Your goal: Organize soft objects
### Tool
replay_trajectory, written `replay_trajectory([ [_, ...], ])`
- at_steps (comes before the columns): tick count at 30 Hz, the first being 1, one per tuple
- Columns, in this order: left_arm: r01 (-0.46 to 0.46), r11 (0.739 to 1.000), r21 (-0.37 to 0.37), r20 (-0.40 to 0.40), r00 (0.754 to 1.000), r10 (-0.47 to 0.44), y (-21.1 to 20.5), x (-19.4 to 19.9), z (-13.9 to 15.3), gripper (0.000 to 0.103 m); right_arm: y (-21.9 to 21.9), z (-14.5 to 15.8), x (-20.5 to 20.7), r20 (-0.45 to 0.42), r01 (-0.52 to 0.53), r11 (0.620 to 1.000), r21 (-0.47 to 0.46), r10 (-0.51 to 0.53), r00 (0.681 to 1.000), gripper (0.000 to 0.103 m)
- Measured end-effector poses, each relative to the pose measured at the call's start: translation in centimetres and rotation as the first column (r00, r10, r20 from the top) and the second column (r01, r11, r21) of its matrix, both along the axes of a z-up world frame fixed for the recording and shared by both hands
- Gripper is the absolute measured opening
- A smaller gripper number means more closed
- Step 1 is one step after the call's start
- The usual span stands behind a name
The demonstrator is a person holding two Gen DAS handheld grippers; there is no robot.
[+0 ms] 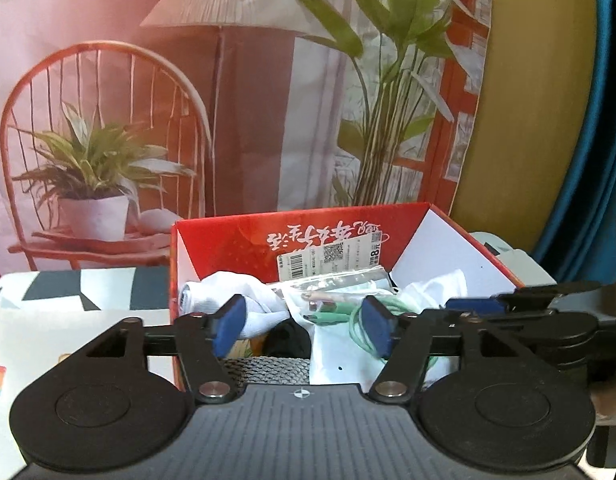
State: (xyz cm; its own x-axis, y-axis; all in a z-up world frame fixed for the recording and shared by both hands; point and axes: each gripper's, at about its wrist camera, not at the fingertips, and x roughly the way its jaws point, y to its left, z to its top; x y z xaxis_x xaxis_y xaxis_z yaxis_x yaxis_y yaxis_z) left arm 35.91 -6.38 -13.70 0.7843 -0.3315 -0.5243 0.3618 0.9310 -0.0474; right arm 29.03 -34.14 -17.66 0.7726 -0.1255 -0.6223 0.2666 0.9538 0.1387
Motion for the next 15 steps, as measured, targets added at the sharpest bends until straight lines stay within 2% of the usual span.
replay_trajectory([
  [2, -0.007, 1.0, 0.013, 0.016, 1.0, 0.007, 0.0, -0.6, 0.4, 0.083, 0.4, 0.6, -0.6, 0.024, 0.006, 1.0, -0.025, -0.006, 1.0, 0.031],
  [3, -0.013, 1.0, 0.016, 0.023, 1.0, 0.013, 0.1, -0.9, 0.6, 0.091, 0.5, 1.0, -1.0, 0.041, 0.011, 0.999, -0.033, -0.009, 0.999, 0.035],
  [4, -0.02, 1.0, 0.014, 0.029, 0.999, 0.02, 0.1, -1.1, 0.8, 0.096, 0.6, 1.4, -1.3, 0.057, 0.016, 0.999, -0.039, -0.014, 0.998, 0.044],
  [7, -0.035, 0.999, -0.003, 0.038, 0.999, 0.035, 0.6, -2.1, 1.5, 0.101, 0.6, 2.6, -2.6, 0.102, 0.027, 0.998, -0.055, -0.022, 0.995, 0.065],
  [8, -0.042, 0.999, -0.008, 0.037, 0.998, 0.042, 0.8, -2.5, 1.7, 0.103, 0.6, 2.9, -2.8, 0.105, 0.03, 0.998, -0.059, -0.024, 0.994, 0.069],
  [13, -0.066, 0.998, -0.022, 0.049, 0.997, 0.067, 1.4, -4.2, 2.8, 0.103, 0.6, 4.3, -4.6, 0.123, 0.045, 0.997, -0.06, -0.037, 0.992, 0.101],
  [15, -0.081, 0.996, -0.023, 0.055, 0.995, 0.082, 1.7, -5.0, 3.2, 0.103, 0.8, 4.8, -5.5, 0.127, 0.049, 0.997, -0.057, -0.042, 0.991, 0.102],
])
